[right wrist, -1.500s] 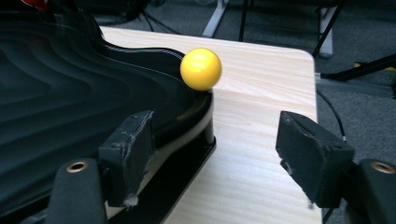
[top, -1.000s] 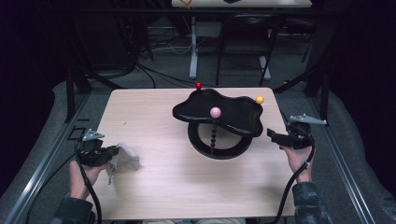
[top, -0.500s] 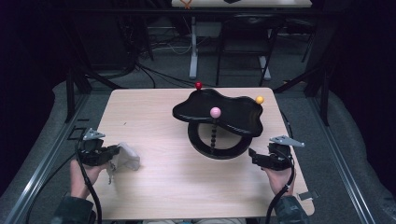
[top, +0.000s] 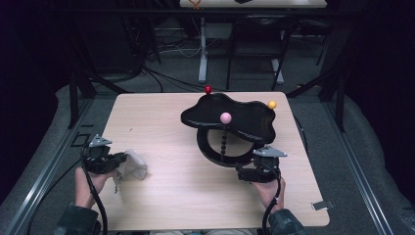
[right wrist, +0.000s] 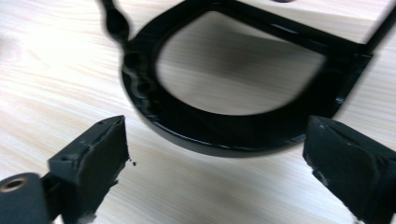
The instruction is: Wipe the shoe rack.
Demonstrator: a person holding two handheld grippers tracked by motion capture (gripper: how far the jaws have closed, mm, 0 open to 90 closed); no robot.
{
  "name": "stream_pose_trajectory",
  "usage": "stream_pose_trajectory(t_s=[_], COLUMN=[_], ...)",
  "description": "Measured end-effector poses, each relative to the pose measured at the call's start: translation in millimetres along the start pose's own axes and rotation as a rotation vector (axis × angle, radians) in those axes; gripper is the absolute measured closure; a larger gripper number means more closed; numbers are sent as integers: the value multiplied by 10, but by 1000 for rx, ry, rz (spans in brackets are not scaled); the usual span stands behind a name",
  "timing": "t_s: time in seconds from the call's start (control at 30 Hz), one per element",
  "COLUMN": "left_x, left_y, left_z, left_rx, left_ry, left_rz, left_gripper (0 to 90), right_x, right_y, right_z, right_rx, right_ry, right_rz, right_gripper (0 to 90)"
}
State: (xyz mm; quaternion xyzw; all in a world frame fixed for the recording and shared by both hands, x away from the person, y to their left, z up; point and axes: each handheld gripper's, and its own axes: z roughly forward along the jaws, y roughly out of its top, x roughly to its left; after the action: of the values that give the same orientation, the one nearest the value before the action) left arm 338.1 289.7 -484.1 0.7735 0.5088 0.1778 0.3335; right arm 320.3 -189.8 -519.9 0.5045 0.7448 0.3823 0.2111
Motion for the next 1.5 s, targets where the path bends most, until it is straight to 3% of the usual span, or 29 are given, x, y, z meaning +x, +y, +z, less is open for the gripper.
stream_pose_trajectory(t_s=[0.2,0.23,0.33,0.37,0.4,0.5,0.53,0.63,0.7,0.87,1.03,1.33,1.43,1.5], left_x=[-1,0,3,4,4,4,4,11,11,8,15,4,0,-4], left_y=[0,-1,-2,-2,-2,-3,-4,-6,-6,-6,-8,-9,-5,-6], left_z=[0,1,1,-2,-3,-3,-3,-3,-3,0,-6,1,0,1], left_rx=[-1,-2,-1,-1,-1,-3,-3,-3,-3,-1,-3,-3,2,-1], left_ry=[0,-1,-1,0,0,0,1,0,0,-1,0,2,2,3], left_rz=[2,2,2,2,2,1,-1,0,1,4,2,0,8,5], left_gripper=[811,811,811,810,811,810,810,809,809,808,807,806,805,805], right_x=[213,234,319,354,377,431,465,518,546,605,618,506,425,341], right_y=[44,53,79,91,103,141,153,192,238,336,357,249,209,172], right_z=[196,222,297,311,337,425,456,542,568,571,538,381,301,245], right_rx=[-13,-12,-21,-24,-32,-58,-61,-74,-92,-116,-130,-123,-112,-114], right_ry=[12,40,32,-22,-31,-27,-59,-55,-89,-113,-118,-115,-137,-148], right_rz=[-41,-48,-56,-63,-60,-60,-59,-53,-44,-41,-78,-107,-97,-65], right_gripper=[8,9,35,64,97,186,216,317,386,577,738,745,744,728])
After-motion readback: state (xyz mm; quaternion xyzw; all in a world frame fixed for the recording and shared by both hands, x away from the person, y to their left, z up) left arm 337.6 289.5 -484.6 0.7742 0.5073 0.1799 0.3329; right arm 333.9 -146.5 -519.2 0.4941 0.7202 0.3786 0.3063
